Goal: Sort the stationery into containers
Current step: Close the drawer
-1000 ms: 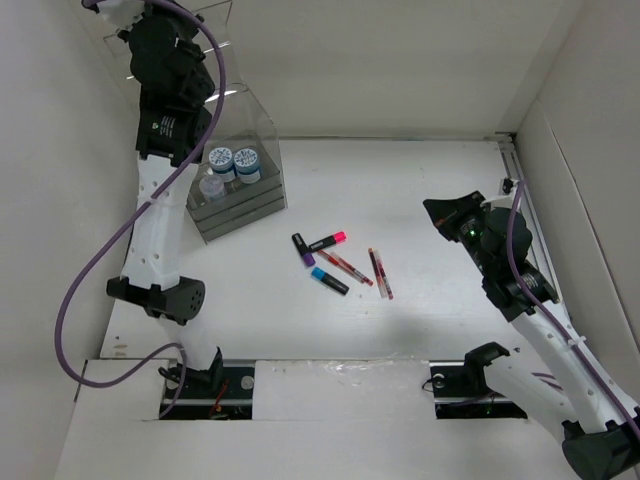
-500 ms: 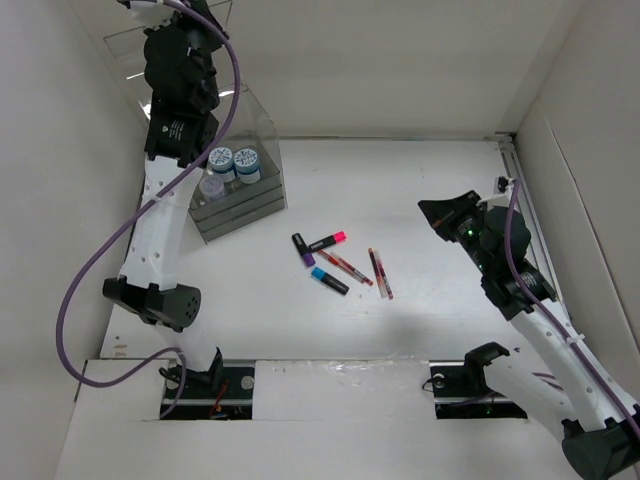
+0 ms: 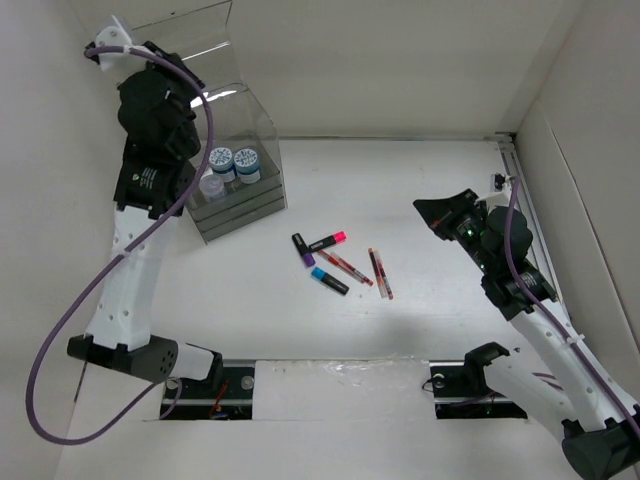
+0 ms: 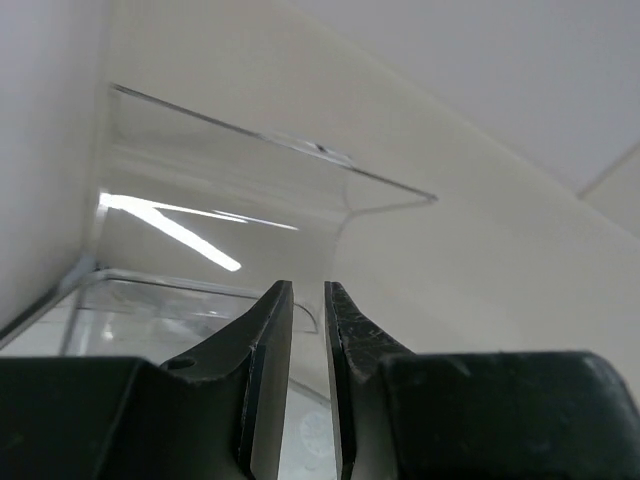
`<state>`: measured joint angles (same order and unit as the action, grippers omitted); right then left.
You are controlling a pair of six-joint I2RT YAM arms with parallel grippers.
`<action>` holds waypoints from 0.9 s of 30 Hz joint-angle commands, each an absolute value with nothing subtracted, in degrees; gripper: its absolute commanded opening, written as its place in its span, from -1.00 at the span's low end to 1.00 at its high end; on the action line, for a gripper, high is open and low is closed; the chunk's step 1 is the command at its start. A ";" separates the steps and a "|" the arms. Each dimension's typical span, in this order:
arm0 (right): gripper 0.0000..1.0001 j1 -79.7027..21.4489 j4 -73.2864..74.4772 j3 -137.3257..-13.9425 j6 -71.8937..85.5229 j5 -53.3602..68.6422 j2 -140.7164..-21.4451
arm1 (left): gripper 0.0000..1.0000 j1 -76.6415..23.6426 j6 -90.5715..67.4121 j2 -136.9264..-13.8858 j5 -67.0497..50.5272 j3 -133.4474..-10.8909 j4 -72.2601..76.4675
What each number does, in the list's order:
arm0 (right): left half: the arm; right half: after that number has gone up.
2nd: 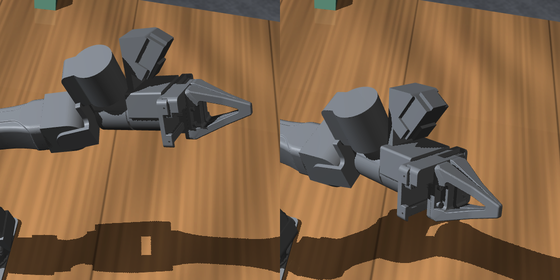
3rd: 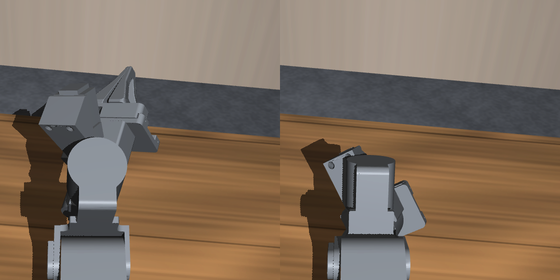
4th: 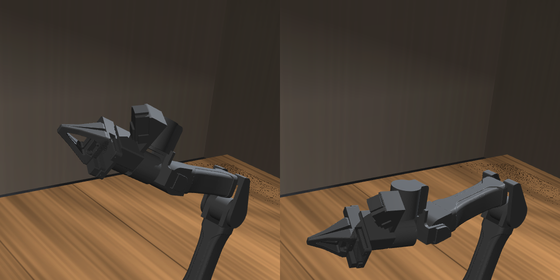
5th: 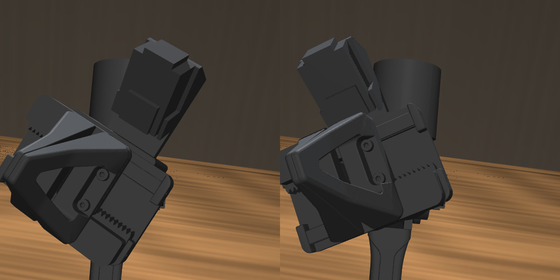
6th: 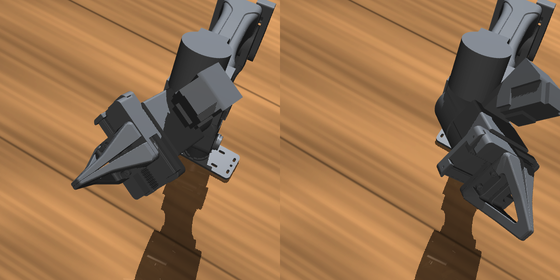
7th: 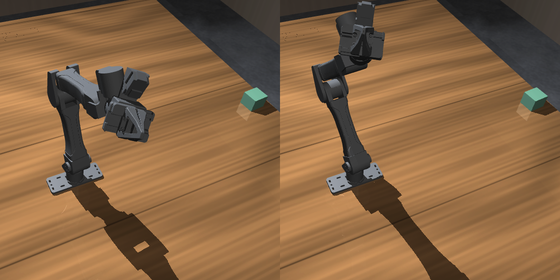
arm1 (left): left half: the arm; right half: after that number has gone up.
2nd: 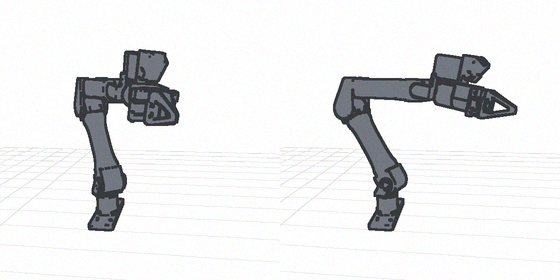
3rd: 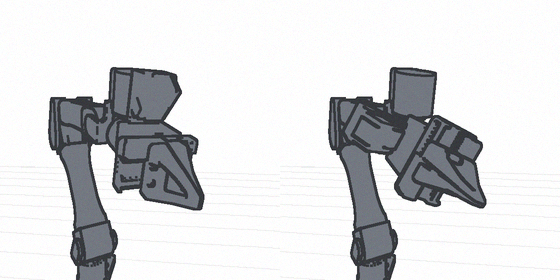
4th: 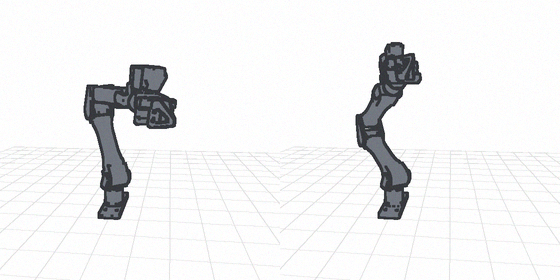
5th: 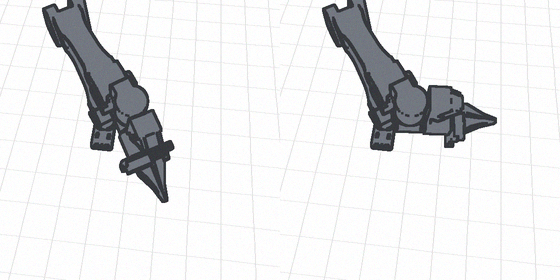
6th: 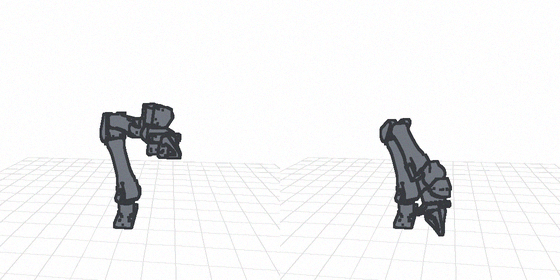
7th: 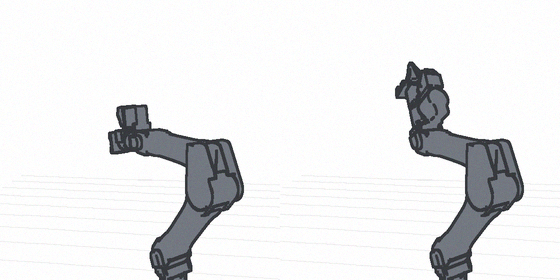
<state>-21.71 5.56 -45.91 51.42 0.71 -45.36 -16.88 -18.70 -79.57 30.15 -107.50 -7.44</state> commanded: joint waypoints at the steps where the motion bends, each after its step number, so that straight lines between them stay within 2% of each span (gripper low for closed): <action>1: -1.00 -21.80 1.85 -46.05 50.62 2.29 -44.56 | -0.68 -16.79 -18.72 -76.03 41.55 -111.69 -11.23; 6: -1.00 -21.80 1.85 -46.05 50.10 2.81 -44.56 | -0.65 -16.79 -18.72 -76.73 50.34 -110.65 -14.68; 11: -1.00 -21.80 1.85 -46.05 50.10 3.34 -44.56 | -0.60 -15.83 -14.86 -79.27 51.42 -112.83 -14.06; 12: -1.00 -21.80 1.85 -46.05 50.10 3.34 -44.56 | -0.58 -11.38 -21.47 -80.32 46.02 -115.37 -20.68; 13: -1.00 -21.80 1.85 -46.05 50.10 3.34 -44.56 | -0.58 3.80 -28.41 -82.16 21.26 -116.97 -23.35; 14: -1.00 -21.80 1.85 -46.05 50.10 3.34 -44.56 | -0.63 11.09 -33.70 -82.18 11.09 -115.33 -22.86; 15: -1.00 -21.80 1.85 -46.05 49.58 3.34 -44.56 | -0.71 15.95 -36.71 -80.26 4.90 -106.70 -20.59; 16: -1.00 -21.80 1.85 -46.05 49.57 3.34 -44.56 | -0.71 18.52 -37.78 -75.20 3.01 -101.65 -13.43; 18: -1.00 -21.80 1.85 -46.05 49.57 3.34 -45.26 | -0.71 21.09 -35.08 -71.99 7.01 -95.82 -10.12; 20: -1.00 -22.32 1.24 -46.05 49.57 4.04 -45.79 | -0.68 21.09 -32.44 -72.59 10.71 -97.55 -11.34; 27: -1.00 -24.52 0.62 -46.05 49.57 2.82 -48.96 | -0.59 21.09 -32.34 -78.64 -0.23 -99.83 -1.76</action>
